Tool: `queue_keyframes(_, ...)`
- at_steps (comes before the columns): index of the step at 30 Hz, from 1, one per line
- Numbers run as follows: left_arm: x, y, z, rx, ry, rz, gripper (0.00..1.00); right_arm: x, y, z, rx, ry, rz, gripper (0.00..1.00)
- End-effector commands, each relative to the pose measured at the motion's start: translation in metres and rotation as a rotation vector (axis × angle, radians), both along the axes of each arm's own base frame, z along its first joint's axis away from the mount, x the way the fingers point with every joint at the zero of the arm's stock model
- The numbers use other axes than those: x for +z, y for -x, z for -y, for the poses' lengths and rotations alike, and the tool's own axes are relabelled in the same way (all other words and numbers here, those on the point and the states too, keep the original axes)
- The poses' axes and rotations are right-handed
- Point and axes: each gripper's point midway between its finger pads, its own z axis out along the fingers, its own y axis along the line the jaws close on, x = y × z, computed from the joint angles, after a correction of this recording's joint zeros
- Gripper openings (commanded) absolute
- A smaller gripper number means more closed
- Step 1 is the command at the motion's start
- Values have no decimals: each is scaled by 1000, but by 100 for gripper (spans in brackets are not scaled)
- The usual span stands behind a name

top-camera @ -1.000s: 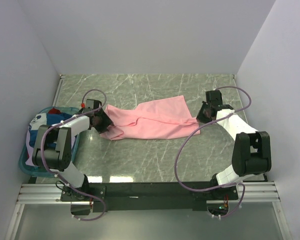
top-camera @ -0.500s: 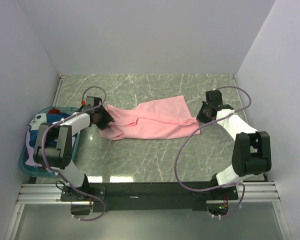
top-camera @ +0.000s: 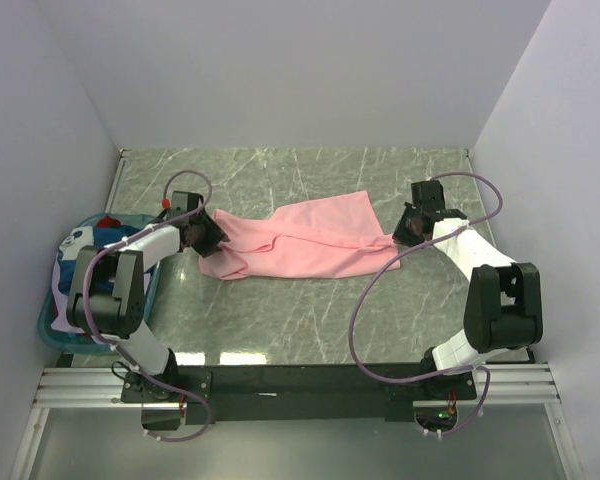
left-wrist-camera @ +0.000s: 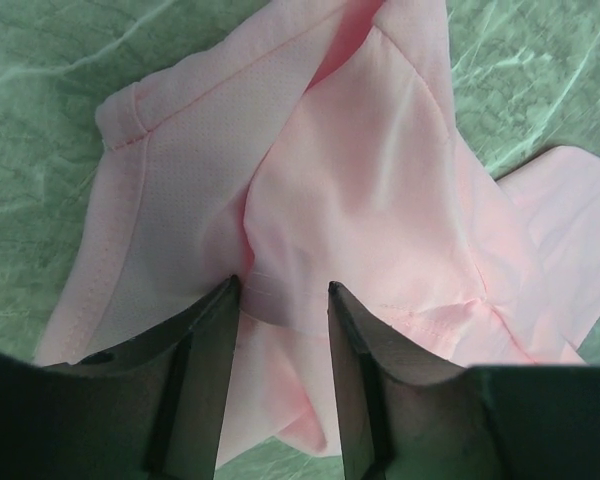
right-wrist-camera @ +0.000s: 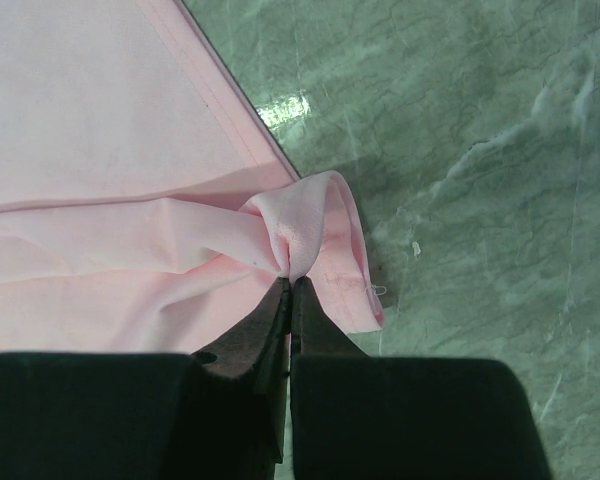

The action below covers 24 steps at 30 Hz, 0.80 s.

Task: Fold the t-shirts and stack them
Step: Flatten the tshirt out

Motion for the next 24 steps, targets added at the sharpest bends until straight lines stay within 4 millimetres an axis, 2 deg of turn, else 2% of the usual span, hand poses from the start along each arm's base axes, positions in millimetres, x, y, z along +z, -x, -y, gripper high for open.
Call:
queue_keyframes(1, 14, -6, -10, 66, 6, 69, 47, 13, -6, 2, 3, -1, 57, 0)
queue_keyframes(5, 20, -10, -14, 99, 48, 114, 48, 10, -3, -1, 10, -18, 48, 0)
queue_keyframes(12, 31, -21, -7, 80, 91, 156, 49, 11, -3, -2, 9, -20, 51, 0)
queue_keyframes(15, 26, -18, -6, 81, 91, 131, 49, 10, -2, -2, 11, -20, 47, 0)
queue_keyframes(20, 12, -7, -22, 134, 13, 72, 53, 11, -2, -1, 12, -17, 51, 0)
queue_keyframes(24, 5, -3, -27, 129, -23, 44, 55, 10, -2, -3, 12, -24, 51, 0)
